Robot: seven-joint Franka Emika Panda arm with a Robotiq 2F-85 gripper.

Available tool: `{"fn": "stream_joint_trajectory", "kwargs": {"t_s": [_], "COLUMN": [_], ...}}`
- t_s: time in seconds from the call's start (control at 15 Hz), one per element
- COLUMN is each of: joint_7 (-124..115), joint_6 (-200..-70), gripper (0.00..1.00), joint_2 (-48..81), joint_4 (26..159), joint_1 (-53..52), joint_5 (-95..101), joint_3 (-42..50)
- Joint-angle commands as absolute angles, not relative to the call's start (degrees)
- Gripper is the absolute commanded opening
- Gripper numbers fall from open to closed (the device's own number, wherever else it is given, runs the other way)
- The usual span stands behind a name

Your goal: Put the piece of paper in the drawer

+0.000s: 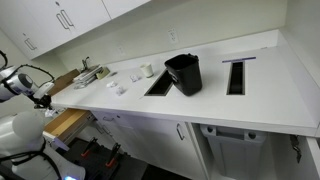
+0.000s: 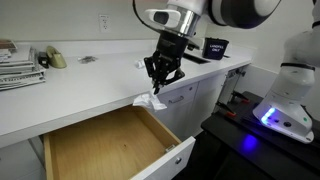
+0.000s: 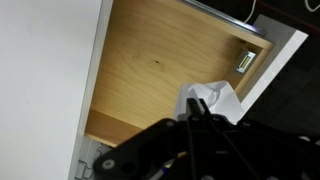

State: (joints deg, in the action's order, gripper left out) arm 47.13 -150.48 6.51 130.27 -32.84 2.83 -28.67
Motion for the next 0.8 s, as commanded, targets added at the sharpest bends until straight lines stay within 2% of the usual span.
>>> {"fn": "stream_joint_trajectory", "kwargs": {"t_s": [0.0,0.4,0.47,0.6,0.73], "joint_7": [47.92,47.58,47.49,47.42,47.32], "joint_6": [-153.28,-151.42,-151.33,-151.08,-150.95], "gripper": [0.0,0.0,0.26,0.34,0.5], "joint_2": [17.94,29.6,30.73,32.19,32.97], "joint_4": [122.96,113.32,112.13,110.21,108.83], "joint_1": [-32.34,-33.44,-33.53,-33.42,-33.39], "joint_5": [10.03,16.92,17.41,17.62,17.7], "joint_3": [-28.75,-28.28,-28.22,-28.36,-28.36]}}
